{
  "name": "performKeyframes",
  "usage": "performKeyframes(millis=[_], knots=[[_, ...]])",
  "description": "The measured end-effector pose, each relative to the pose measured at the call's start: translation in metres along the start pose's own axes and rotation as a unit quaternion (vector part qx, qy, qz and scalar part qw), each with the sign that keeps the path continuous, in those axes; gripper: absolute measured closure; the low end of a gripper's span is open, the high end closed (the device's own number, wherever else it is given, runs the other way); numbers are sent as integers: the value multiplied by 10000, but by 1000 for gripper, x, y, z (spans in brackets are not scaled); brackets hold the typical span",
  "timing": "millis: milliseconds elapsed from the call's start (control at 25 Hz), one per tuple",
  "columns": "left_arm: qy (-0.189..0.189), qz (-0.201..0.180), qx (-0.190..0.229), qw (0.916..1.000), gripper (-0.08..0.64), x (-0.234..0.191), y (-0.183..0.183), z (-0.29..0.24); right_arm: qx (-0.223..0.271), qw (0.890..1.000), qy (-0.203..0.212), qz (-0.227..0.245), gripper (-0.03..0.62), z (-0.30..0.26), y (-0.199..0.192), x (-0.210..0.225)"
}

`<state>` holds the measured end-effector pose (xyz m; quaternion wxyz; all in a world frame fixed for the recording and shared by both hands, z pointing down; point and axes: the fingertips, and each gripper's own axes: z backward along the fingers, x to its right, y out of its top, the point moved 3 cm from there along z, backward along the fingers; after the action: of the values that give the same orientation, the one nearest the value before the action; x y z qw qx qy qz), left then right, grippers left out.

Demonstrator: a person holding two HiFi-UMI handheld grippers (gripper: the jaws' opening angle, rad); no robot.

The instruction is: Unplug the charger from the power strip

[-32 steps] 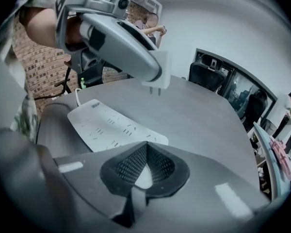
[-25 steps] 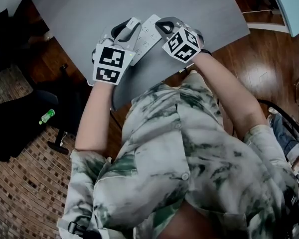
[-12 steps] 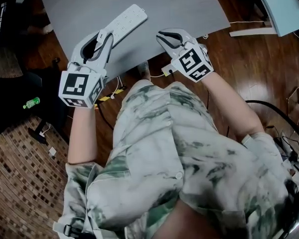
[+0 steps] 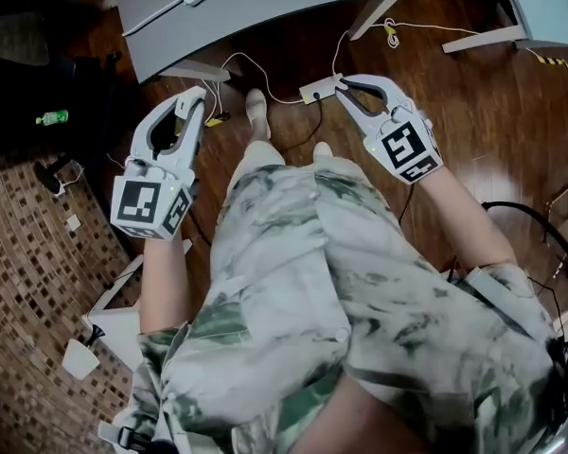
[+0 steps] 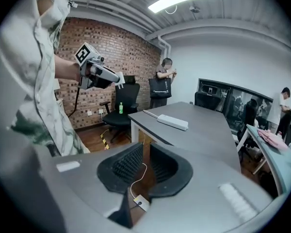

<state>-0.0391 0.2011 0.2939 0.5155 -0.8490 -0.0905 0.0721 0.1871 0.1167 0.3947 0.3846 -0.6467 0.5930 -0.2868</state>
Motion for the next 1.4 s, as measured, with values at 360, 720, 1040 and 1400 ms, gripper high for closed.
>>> performKeyframes(millis=[360,720,1040,1400], knots=[[-376,-227,59,9990,453,55,-25,65,12,9994,63,342,540,66,-11,-84],[-1027,-36,517,9934,453,63,-63,165,336,9994,-85,96,540,47,60,-216],[-1646,-105,620,9844,454,66,-108,216,303,9953,-752,-528,540,67,79,-298],[-1717,-148,664,9828,454,129,-123,252,588,9927,-919,-510,540,124,70,-352]])
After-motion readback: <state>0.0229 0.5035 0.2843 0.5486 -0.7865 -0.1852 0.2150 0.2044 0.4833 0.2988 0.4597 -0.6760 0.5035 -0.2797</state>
